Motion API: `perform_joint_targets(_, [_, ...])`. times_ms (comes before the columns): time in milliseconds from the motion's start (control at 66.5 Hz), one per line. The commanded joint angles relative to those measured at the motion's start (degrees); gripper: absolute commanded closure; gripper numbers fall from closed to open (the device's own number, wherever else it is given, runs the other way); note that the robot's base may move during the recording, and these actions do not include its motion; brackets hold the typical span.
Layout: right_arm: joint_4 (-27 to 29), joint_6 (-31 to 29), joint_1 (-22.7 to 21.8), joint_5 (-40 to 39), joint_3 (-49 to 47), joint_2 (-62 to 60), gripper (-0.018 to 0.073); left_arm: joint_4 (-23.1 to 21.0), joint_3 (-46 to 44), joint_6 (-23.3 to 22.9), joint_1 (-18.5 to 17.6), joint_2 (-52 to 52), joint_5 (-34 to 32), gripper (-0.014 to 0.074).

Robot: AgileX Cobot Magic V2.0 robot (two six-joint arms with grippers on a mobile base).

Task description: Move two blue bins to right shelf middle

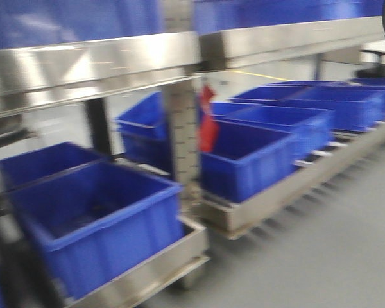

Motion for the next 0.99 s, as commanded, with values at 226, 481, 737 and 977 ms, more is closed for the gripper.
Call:
perform_joint_targets(226, [2.17,0.11,0.85,-5.5,-0.45,-0.59,0.0721,-1.69,-0.39,0.66,-0.69,-0.16,-2.48,0.0708])
perform_joint_targets(481, [2.17,0.11,0.85,-5.5,-0.45,-0.59,0.0721,-1.55,-0.39,0.66,-0.69,-0.16,-2.48,0.0708])
perform_joint_targets(737, [2.17,0.11,0.85,-5.5,-0.45,-0.59,0.0721,-1.55,-0.39,0.66,-0.69,-0.16,-2.48,0.0708])
perform_joint_targets(977, [2.17,0.11,0.85,-5.5,-0.45,-0.59,0.0721,-1.55,-0.39,0.66,-0.69,-0.16,-2.48,0.0708])
